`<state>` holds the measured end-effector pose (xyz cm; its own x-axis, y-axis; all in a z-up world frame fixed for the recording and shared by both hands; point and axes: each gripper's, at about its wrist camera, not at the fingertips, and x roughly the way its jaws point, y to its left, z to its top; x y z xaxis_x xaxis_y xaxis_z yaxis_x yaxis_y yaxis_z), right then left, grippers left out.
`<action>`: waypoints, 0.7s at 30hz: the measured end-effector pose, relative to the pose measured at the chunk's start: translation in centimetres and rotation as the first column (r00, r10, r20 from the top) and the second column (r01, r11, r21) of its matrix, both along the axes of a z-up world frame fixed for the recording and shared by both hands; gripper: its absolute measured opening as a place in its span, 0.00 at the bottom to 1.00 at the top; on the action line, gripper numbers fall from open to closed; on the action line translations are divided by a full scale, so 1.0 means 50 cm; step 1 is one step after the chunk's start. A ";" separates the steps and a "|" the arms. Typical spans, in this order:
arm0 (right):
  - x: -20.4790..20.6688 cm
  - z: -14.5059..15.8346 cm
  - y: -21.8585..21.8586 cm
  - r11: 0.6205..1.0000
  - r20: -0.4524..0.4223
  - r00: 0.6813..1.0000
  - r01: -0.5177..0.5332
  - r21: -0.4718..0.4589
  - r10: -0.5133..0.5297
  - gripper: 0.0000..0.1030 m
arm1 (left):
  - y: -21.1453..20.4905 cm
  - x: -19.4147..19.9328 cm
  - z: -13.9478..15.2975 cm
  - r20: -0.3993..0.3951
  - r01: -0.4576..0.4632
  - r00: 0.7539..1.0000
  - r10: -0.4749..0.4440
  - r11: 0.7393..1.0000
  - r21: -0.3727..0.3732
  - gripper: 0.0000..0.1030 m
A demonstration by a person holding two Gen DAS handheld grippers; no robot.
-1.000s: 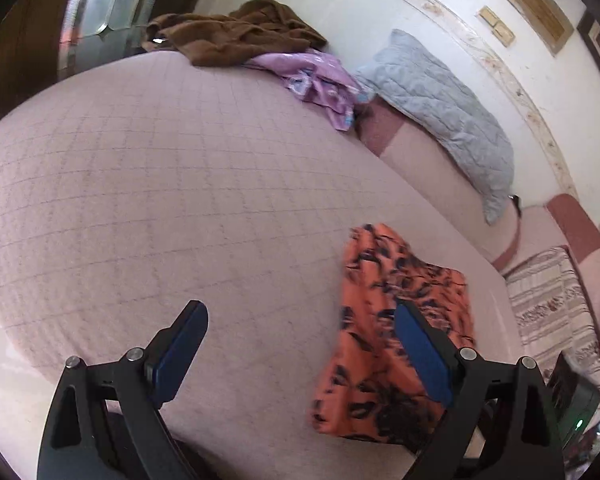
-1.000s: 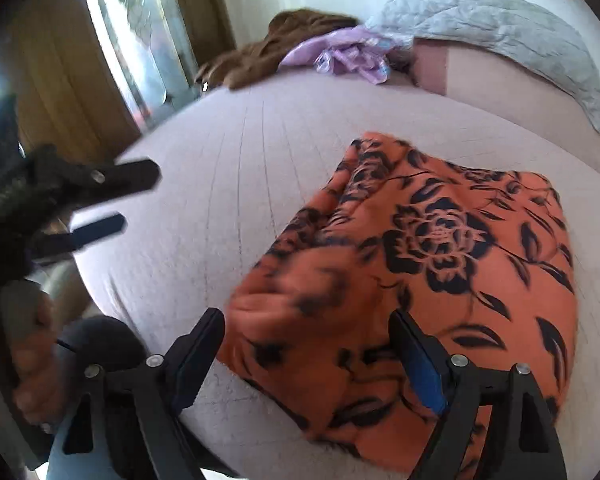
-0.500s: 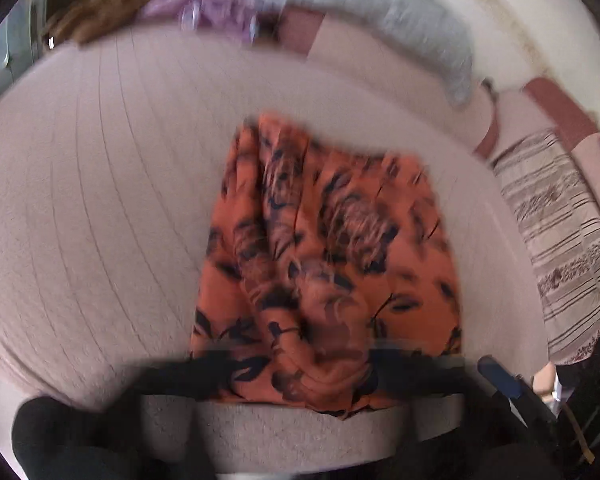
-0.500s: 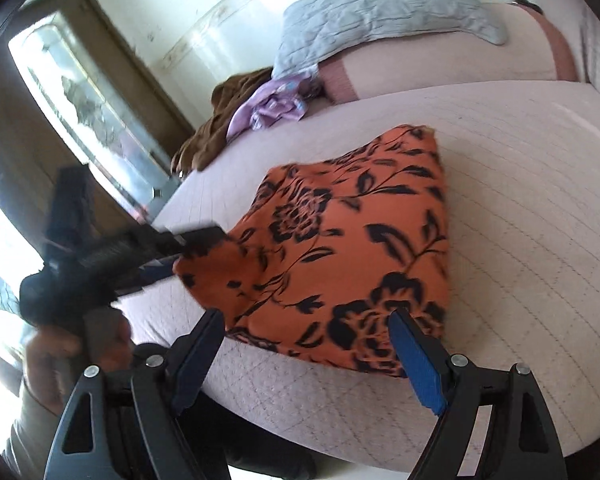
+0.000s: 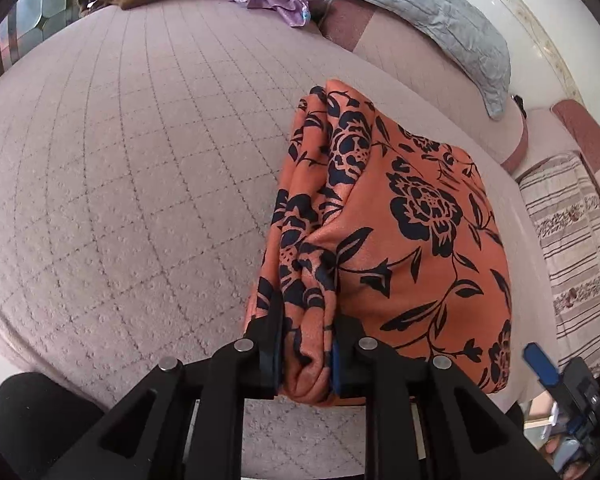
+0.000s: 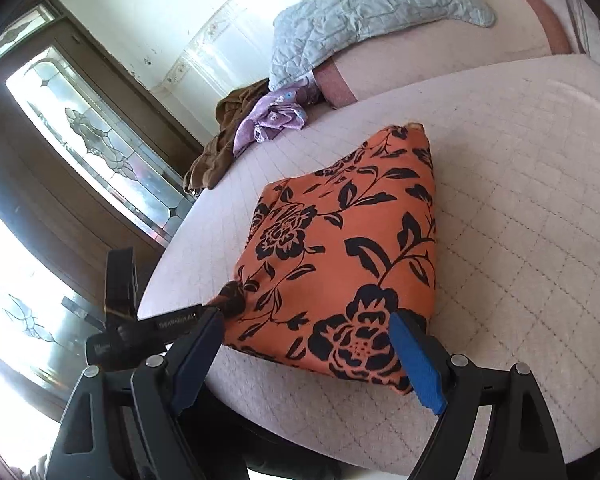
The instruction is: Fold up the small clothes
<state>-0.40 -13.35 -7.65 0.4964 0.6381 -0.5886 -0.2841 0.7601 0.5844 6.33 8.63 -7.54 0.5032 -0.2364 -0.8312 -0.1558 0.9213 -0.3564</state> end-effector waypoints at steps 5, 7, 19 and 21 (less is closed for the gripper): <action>0.023 -0.027 -0.056 0.989 -0.085 0.995 0.066 0.130 -0.056 0.84 | -0.032 -0.043 0.072 0.050 -0.001 0.999 -0.008 0.983 0.183 0.44; 0.032 -0.043 -0.084 0.981 -0.125 0.989 0.101 0.167 -0.080 0.84 | -0.037 -0.049 0.112 0.125 -0.016 0.992 -0.014 0.971 0.238 0.51; 0.140 -0.160 -0.092 0.948 -0.394 0.919 0.141 0.286 -0.018 0.82 | -0.145 0.103 0.034 0.008 0.100 0.994 -0.109 0.932 0.350 0.58; 0.152 -0.158 -0.060 0.972 -0.380 0.925 0.091 0.215 -0.003 0.46 | -0.125 0.104 0.013 0.018 0.072 0.997 -0.081 0.952 0.299 0.59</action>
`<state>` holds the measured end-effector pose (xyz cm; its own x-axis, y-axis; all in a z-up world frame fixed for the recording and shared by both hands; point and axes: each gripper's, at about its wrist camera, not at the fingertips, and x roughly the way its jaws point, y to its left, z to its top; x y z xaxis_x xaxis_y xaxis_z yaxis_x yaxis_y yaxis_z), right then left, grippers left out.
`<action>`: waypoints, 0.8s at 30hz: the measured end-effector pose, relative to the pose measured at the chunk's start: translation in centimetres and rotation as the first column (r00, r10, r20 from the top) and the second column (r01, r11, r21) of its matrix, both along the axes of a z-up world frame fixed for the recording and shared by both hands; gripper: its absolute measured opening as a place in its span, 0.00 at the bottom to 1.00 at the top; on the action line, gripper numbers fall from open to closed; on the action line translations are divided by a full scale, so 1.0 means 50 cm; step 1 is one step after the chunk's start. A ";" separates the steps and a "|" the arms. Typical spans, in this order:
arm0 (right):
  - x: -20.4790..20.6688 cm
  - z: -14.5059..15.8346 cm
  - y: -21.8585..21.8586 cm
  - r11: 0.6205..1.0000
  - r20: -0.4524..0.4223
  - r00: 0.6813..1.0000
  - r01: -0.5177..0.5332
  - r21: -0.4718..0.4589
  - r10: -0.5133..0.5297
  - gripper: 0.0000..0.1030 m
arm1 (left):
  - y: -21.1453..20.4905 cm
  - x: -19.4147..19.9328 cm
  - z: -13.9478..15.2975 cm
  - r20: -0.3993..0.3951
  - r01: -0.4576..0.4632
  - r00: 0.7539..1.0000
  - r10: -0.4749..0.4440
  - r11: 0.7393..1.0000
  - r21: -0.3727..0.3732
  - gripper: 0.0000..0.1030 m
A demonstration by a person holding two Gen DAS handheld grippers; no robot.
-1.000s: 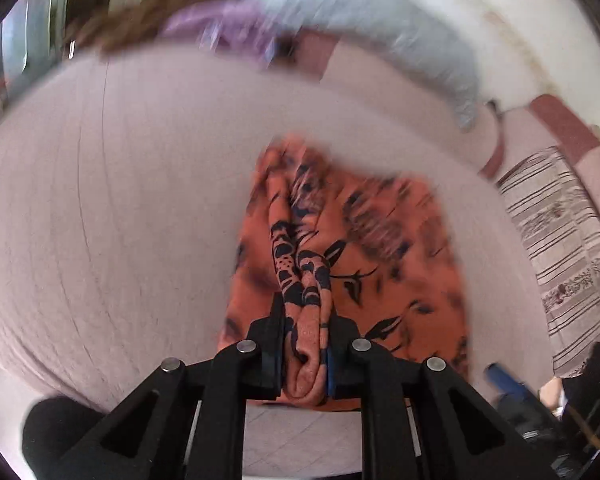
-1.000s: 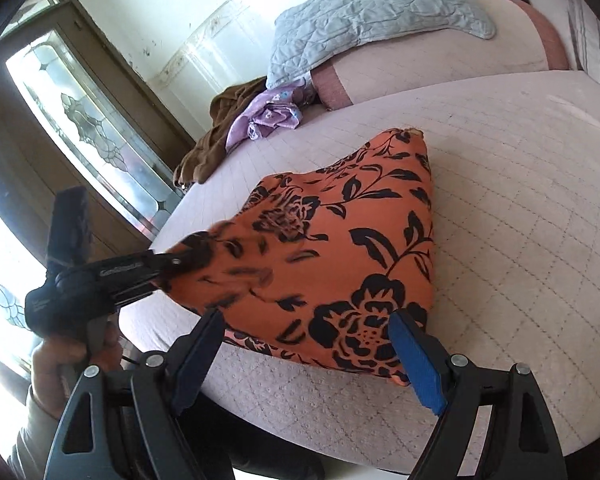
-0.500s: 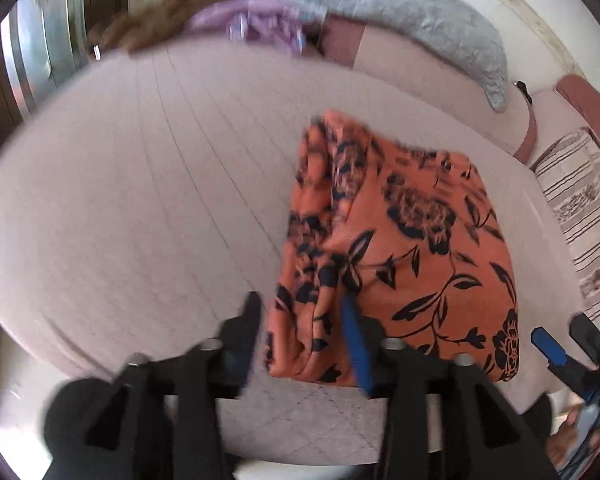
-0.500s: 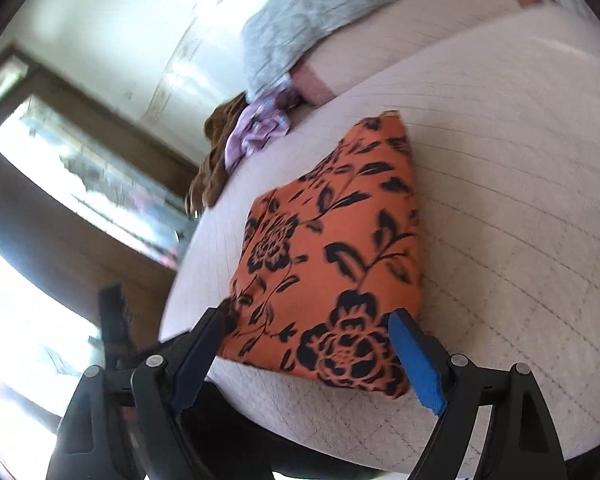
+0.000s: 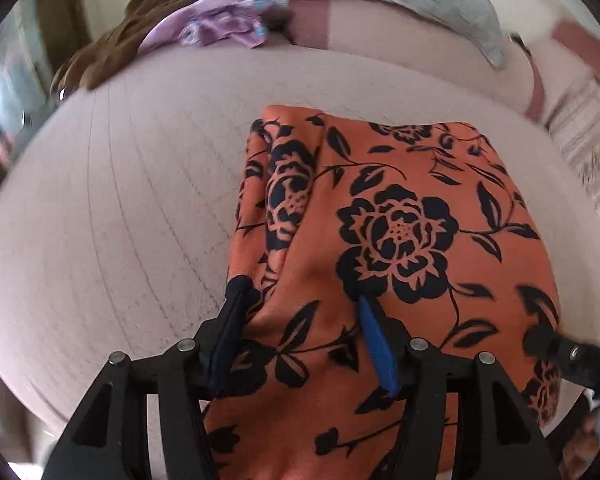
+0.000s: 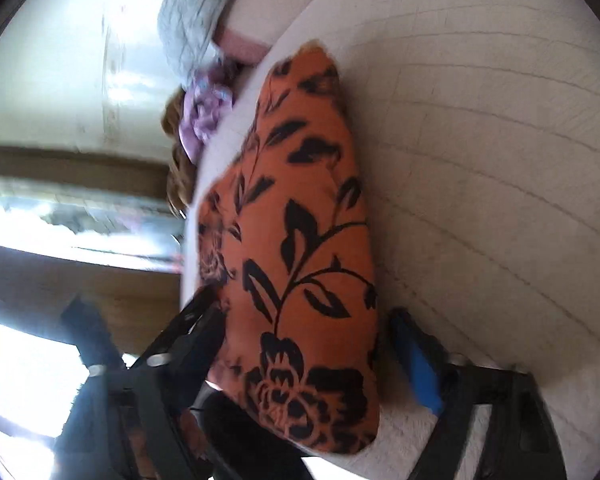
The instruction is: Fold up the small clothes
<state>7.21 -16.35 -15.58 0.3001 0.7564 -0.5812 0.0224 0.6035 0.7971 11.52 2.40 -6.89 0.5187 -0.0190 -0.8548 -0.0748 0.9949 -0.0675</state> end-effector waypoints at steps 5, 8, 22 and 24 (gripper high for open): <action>-0.037 0.094 0.093 0.904 0.191 0.968 -0.067 -0.422 0.161 0.34 | 0.006 -0.007 -0.007 0.021 0.009 1.000 -0.009 1.000 -0.007 0.60; -0.018 0.027 0.051 0.955 0.091 0.992 -0.058 -0.290 0.087 0.51 | 0.007 -0.015 -0.005 0.027 0.015 1.000 -0.015 1.000 -0.014 0.60; 0.115 0.097 0.043 0.982 0.160 0.987 -0.002 -0.190 0.033 0.31 | 0.023 -0.015 -0.025 0.055 0.037 0.998 -0.034 0.998 -0.055 0.62; 0.105 0.113 0.074 0.944 0.220 0.972 -0.007 -0.331 0.084 0.31 | 0.020 -0.011 -0.026 0.053 0.045 0.998 -0.043 0.998 -0.048 0.63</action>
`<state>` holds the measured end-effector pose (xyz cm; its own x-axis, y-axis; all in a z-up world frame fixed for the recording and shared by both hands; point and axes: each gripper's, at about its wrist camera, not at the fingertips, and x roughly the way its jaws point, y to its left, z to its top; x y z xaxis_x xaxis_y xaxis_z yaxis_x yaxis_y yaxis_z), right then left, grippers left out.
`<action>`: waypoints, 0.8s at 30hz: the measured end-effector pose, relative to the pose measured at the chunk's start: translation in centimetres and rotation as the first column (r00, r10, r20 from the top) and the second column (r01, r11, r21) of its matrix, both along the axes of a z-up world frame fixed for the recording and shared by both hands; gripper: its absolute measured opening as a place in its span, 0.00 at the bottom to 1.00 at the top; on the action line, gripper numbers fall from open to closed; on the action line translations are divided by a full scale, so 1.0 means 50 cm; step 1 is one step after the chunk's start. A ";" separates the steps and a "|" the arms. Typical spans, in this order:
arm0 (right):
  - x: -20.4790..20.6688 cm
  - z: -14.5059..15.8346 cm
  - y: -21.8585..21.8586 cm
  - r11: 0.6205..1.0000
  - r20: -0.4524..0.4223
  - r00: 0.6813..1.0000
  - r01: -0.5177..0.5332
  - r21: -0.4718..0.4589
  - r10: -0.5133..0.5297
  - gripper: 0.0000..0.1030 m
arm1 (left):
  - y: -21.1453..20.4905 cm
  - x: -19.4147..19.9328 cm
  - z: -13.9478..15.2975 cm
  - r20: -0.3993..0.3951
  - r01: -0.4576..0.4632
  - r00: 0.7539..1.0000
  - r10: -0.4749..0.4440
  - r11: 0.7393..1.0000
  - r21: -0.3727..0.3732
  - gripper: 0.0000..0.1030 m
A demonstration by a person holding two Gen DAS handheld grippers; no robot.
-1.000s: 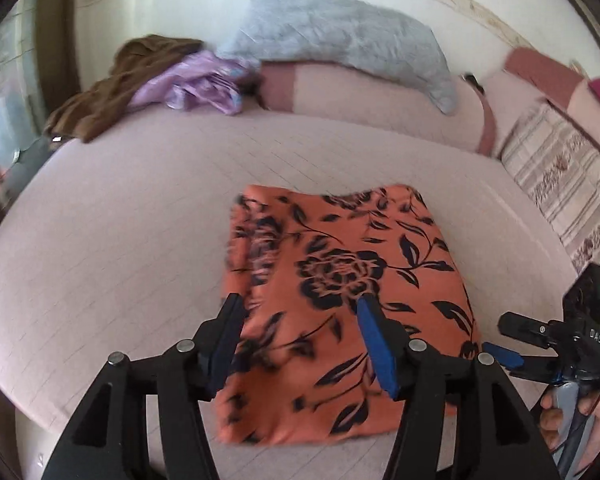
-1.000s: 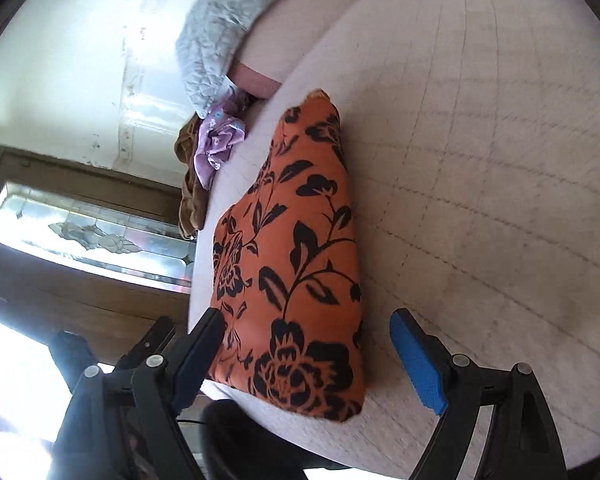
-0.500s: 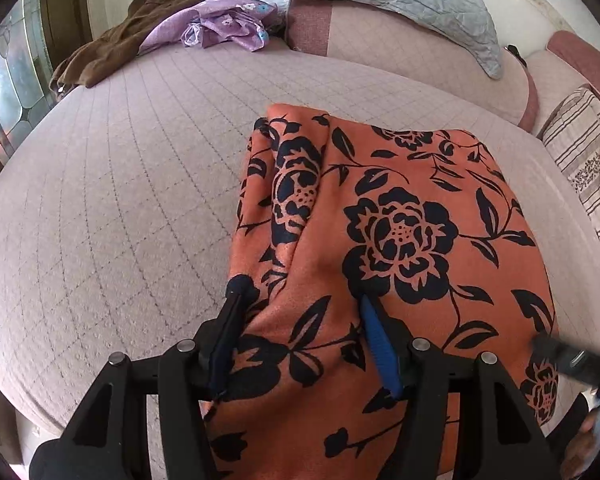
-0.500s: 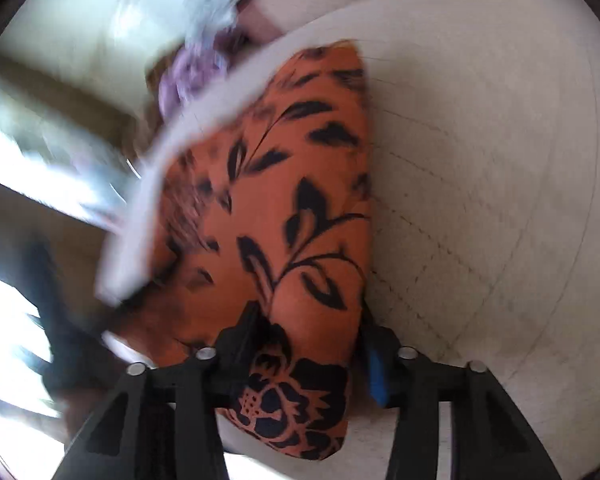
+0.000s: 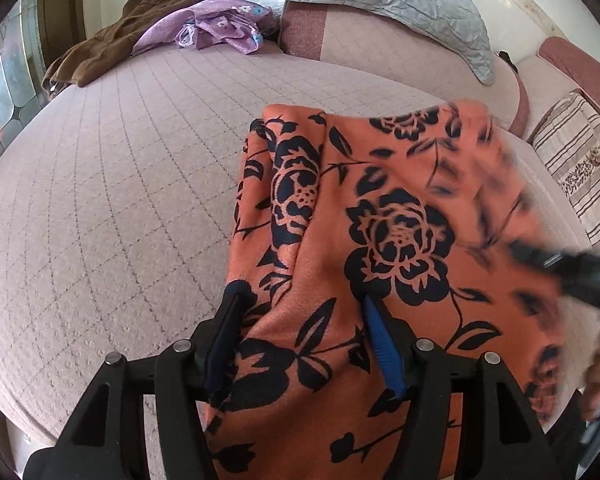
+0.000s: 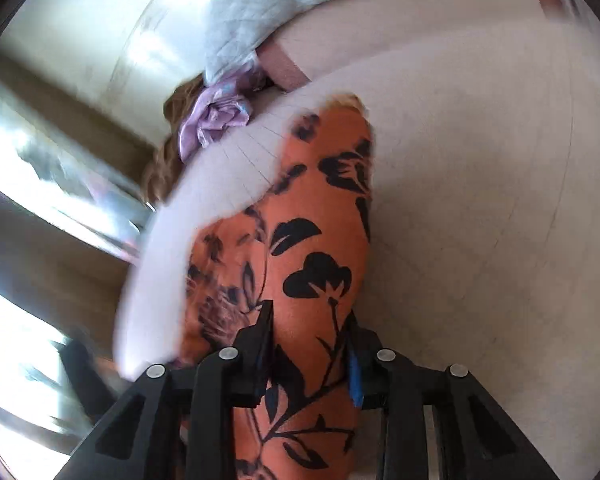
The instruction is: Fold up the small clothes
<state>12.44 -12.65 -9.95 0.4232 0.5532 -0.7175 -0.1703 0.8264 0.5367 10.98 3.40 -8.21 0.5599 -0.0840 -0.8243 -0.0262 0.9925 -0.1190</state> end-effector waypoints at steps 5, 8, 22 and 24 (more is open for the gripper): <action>0.018 -0.086 -0.057 0.983 -0.165 0.983 0.105 0.153 -0.080 0.55 | 0.003 -0.037 0.068 0.066 -0.020 0.998 0.019 0.999 0.025 0.61; 0.021 -0.056 -0.076 0.976 -0.096 0.992 0.101 0.192 -0.084 0.72 | 0.028 -0.037 0.031 -0.008 -0.045 0.999 0.045 0.999 -0.012 0.61; 0.056 -0.043 -0.025 0.997 -0.135 0.988 0.072 0.014 -0.070 0.52 | 0.122 -0.082 0.025 -0.009 -0.099 0.995 0.102 0.942 -0.319 0.61; 0.031 -0.034 -0.042 0.996 -0.104 0.991 0.085 0.036 -0.081 0.54 | 0.129 -0.088 -0.004 -0.054 -0.120 0.992 0.111 0.963 -0.242 0.40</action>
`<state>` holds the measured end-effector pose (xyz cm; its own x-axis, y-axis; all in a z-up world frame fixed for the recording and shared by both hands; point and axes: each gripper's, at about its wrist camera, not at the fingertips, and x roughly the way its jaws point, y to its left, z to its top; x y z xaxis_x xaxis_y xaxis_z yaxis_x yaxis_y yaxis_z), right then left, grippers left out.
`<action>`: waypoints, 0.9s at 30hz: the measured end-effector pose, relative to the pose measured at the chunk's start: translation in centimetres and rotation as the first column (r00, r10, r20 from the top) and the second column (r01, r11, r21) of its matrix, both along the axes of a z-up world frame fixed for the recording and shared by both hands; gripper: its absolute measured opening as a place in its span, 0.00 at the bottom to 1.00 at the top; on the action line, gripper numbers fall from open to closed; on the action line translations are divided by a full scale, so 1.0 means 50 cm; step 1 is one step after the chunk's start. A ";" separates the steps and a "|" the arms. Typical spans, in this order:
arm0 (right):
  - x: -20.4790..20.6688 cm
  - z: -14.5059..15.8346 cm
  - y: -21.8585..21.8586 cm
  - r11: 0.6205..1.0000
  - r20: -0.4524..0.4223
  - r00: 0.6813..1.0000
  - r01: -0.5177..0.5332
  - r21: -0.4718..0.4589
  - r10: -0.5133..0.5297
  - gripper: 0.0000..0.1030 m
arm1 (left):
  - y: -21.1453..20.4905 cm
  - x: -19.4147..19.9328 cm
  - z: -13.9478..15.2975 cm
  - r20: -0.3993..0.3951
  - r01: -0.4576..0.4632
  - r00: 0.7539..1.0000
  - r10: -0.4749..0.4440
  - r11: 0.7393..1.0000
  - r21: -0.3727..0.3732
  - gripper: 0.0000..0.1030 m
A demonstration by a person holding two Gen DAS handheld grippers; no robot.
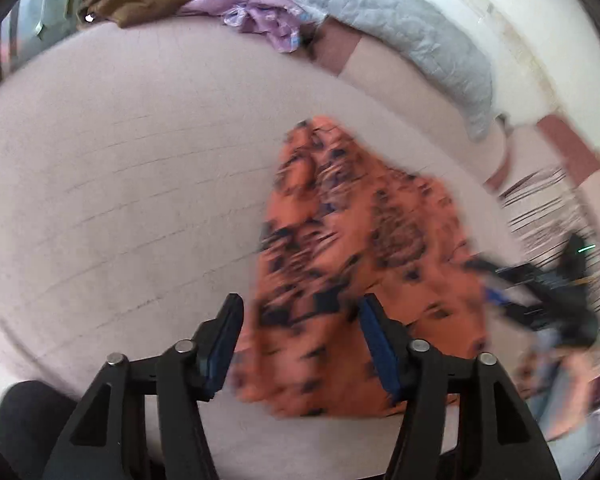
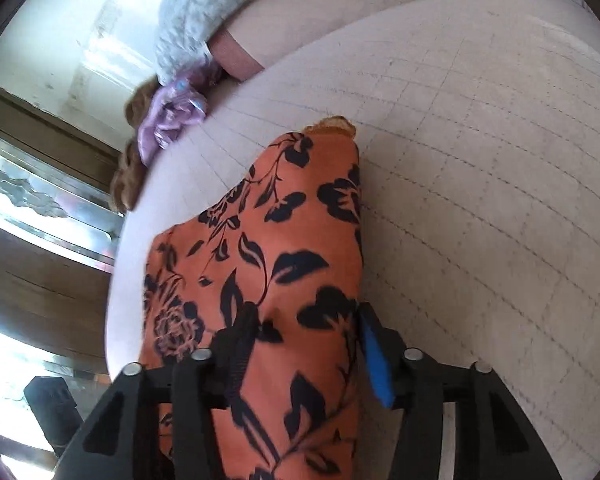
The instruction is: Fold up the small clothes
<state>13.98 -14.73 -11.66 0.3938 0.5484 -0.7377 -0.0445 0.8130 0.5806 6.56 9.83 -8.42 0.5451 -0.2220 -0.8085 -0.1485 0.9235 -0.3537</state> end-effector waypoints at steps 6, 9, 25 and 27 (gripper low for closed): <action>-0.081 0.077 -0.014 0.999 0.119 0.993 -0.020 0.030 0.017 0.61 | 0.016 -0.020 -0.010 -0.029 -0.007 1.000 0.006 0.999 -0.047 0.35; -0.111 0.101 0.006 0.997 0.164 0.984 -0.070 0.046 0.061 0.71 | 0.021 -0.015 0.039 0.009 -0.004 1.000 0.004 0.999 -0.037 0.42; -0.120 0.036 -0.005 0.992 0.085 0.995 -0.068 0.108 0.059 0.73 | 0.009 0.222 -0.003 -0.052 0.052 0.997 -0.059 0.989 -0.139 0.15; -0.120 0.031 -0.018 0.993 0.076 0.996 -0.056 0.106 0.048 0.73 | 0.023 0.219 -0.012 -0.052 0.040 0.997 -0.050 0.983 -0.179 0.16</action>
<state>7.99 -15.62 -10.11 0.4129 0.6448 -0.6432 -0.1308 0.7409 0.6587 17.51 10.99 -9.01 0.4858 -0.3885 -0.7830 -0.1323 0.8528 -0.5052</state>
